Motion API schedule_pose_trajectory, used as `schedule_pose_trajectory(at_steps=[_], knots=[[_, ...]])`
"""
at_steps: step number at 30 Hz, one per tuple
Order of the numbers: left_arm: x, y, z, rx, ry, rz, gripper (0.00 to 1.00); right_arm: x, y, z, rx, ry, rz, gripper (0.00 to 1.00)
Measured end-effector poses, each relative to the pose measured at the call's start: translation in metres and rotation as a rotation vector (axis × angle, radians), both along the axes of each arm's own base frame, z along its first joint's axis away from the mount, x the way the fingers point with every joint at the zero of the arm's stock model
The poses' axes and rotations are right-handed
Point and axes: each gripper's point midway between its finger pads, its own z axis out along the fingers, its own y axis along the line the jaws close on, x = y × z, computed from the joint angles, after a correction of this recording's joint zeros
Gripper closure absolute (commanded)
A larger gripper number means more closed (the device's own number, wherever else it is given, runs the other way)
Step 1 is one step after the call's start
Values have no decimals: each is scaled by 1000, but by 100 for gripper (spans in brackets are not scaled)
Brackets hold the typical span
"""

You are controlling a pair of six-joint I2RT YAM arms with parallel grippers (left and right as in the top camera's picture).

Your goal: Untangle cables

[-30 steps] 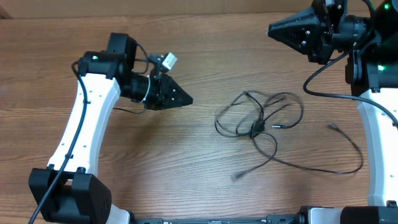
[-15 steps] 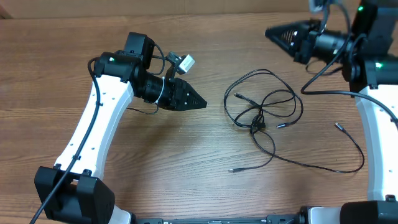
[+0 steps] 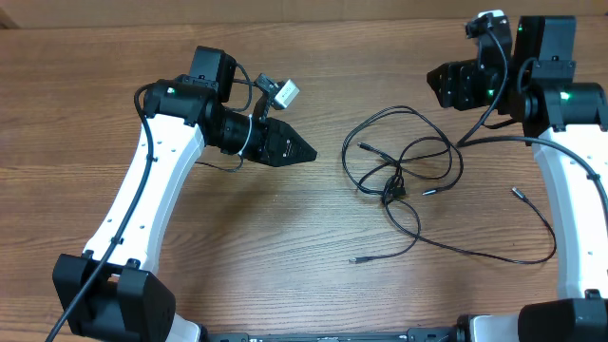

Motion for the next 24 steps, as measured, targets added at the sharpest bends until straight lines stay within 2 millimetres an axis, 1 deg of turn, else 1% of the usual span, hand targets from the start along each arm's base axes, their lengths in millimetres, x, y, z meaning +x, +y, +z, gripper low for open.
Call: schedule_pose_trajectory(at_steps=[2,5,9,12,18,22,24], knots=[[-1,-2,-1,4,0,-6,78,0,-3,-9,27,39,-57,26],[-5,-6,-1,7,-1,-20,78,-7,-2,-30,61,114,-114,26],[-8,-10,-1,7,0,-33,78,-20,9,-65,72,205,-117,27],[-8,-10,-1,7,0,-33,77,-31,26,-90,56,253,-62,28],[-8,-10,-1,7,3,-32,77,-57,70,-134,-1,305,114,28],[-8,-10,-1,8,13,-26,76,-71,95,-160,-47,296,241,28],[-8,-10,-1,9,24,-20,76,-76,104,-172,-72,277,302,28]])
